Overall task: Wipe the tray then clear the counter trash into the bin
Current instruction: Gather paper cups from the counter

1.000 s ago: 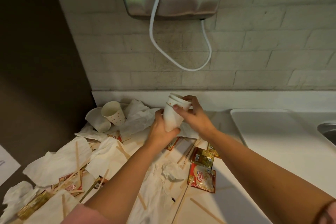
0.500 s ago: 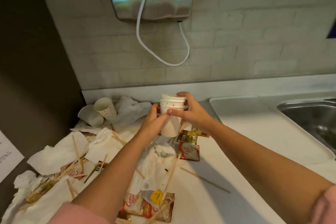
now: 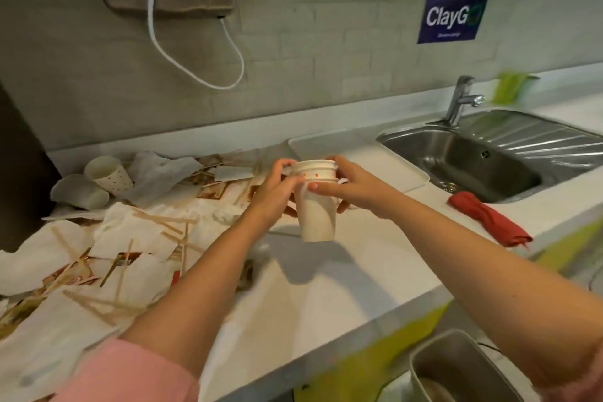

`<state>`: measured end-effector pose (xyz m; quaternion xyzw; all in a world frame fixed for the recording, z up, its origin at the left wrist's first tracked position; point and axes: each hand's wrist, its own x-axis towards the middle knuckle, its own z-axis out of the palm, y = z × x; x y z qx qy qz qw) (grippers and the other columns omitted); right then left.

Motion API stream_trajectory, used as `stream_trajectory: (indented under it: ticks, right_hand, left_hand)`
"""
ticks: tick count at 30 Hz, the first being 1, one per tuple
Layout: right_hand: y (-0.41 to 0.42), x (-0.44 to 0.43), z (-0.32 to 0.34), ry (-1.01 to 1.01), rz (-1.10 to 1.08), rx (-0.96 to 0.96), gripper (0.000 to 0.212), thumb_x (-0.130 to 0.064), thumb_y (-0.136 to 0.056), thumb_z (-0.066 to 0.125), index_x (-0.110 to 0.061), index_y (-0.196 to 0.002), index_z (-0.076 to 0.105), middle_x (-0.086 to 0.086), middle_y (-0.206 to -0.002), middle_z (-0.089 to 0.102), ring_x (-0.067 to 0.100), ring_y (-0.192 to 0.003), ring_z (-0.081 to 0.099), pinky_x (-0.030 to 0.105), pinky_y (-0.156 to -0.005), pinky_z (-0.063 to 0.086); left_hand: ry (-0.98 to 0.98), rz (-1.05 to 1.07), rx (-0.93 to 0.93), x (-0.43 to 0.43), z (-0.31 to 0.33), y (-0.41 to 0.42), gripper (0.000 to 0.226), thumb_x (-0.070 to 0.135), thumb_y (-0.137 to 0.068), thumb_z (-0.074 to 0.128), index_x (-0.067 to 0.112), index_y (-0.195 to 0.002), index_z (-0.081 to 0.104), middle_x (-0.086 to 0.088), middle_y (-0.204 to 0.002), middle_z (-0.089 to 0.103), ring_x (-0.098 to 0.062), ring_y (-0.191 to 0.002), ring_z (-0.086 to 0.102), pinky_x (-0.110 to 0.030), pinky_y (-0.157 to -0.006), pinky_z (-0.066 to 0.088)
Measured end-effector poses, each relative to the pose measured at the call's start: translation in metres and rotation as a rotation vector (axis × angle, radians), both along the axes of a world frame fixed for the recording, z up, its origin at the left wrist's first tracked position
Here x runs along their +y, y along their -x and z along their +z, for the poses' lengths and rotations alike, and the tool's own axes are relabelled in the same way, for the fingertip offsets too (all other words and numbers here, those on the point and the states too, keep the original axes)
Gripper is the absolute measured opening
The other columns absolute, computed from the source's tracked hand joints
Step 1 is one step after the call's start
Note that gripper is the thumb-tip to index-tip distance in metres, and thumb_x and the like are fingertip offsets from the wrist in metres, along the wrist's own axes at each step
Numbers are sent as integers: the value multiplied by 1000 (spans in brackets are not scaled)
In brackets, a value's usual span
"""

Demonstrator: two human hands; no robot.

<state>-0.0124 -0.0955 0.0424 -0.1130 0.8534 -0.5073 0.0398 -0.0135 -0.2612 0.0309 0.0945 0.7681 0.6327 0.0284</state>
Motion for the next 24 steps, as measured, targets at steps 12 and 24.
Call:
stream_trajectory:
  ticks: [12,24]
  right_hand:
    - [-83,153,-7,-238,99,-318,19,-24,-82,70,-19,-97,60,2,-100,64,19,-99,62,36,-82,56]
    - [-155,262,-103,-507,97,-583,18,-22,-75,78,-21,-71,61,-6,-72,58,7,-69,55,19,-63,48]
  left_hand:
    - [269,-424,-142,121,-16,-73,10,21,-92,51,16,-95,42,-10,-100,57,-24,-84,62,-39,-80,54]
    - [623,-577,-206,254,-111,-137,29,20,-88,58,9,-115,55,-9,-105,60,-21,-89,61,-31,-77,53]
